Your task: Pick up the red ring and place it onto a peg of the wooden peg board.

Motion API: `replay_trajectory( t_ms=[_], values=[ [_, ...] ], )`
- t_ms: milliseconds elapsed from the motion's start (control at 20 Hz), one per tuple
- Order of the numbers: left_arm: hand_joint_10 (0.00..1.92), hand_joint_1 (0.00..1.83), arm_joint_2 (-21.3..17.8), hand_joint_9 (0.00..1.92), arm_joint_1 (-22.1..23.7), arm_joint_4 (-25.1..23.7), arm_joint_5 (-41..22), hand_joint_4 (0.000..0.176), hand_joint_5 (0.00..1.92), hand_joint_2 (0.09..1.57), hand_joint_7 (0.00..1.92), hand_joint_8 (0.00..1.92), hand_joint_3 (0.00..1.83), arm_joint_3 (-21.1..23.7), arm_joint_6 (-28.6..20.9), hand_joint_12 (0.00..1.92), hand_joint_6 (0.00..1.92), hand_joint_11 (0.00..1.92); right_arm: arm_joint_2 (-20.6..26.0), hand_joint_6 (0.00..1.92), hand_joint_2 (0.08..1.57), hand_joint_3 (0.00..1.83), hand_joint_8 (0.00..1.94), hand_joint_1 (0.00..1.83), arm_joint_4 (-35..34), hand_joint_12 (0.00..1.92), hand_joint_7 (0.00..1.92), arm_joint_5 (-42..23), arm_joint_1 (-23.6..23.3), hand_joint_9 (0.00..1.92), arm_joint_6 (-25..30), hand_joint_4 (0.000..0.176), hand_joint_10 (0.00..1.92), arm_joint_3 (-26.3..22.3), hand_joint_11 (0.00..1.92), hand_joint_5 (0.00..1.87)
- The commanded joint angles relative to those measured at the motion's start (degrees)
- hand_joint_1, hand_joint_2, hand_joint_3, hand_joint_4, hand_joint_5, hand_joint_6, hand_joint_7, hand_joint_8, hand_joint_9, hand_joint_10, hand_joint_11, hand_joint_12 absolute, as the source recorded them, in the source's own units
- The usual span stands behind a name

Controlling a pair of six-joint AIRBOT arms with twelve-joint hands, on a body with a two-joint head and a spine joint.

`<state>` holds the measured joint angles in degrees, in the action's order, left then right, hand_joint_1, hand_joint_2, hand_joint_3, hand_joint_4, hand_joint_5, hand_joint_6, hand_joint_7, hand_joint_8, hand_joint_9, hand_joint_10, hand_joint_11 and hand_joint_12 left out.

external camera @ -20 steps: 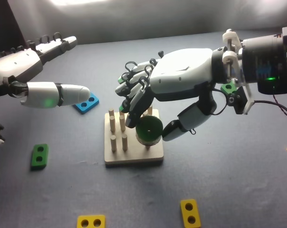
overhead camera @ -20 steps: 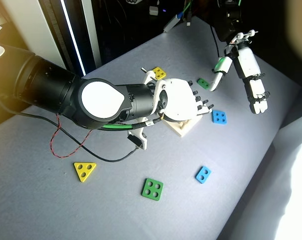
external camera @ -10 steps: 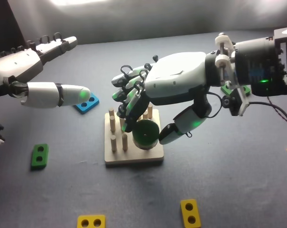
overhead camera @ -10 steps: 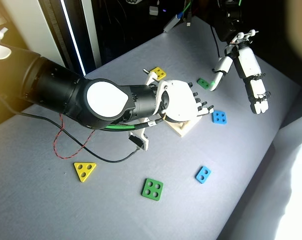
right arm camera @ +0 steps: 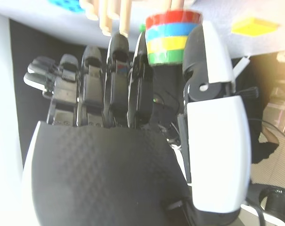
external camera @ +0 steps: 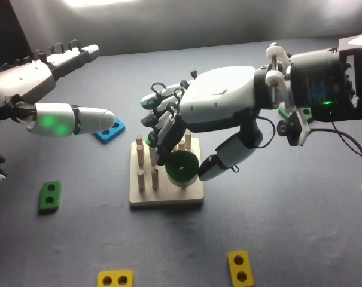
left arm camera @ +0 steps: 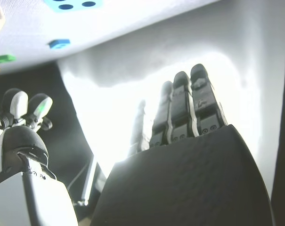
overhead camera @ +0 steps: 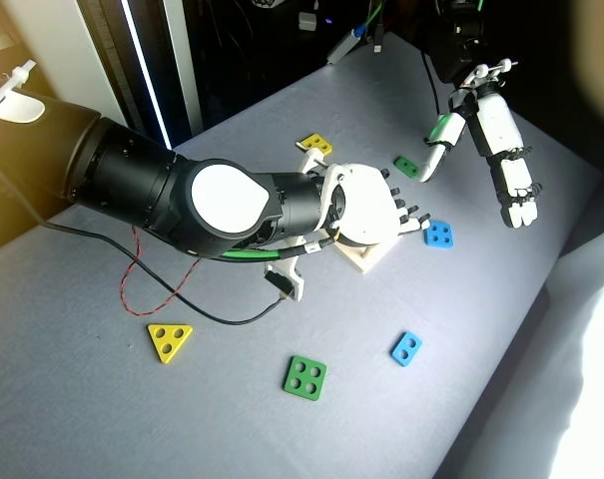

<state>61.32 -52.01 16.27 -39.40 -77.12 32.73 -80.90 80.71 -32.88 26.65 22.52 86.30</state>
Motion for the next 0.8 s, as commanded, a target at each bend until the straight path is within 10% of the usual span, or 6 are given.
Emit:
replay_trajectory(
  t_ms=[0, 750],
  values=[
    [0.00, 0.35, 0.1, 0.00, 0.8, 0.3, -6.7, 0.160, 0.00, 0.91, 0.00, 0.00, 0.00, -0.3, -0.4, 0.00, 0.00, 0.00, -0.1, 1.17, 1.17, 0.00, 0.00, 1.09, -2.9, 0.00, 0.49, -2.1, -0.3, 0.20, 0.4, 0.000, 0.00, 0.2, 0.00, 0.87],
    [0.00, 0.33, 0.1, 0.00, 1.2, -0.1, -6.5, 0.152, 0.00, 0.92, 0.00, 0.00, 0.00, -0.4, -0.4, 0.00, 0.00, 0.00, -0.8, 1.19, 1.17, 0.00, 0.01, 1.08, -1.9, 0.00, 0.50, -0.9, 0.5, 0.21, 1.1, 0.000, 0.01, 1.5, 0.00, 0.87]
  ],
)
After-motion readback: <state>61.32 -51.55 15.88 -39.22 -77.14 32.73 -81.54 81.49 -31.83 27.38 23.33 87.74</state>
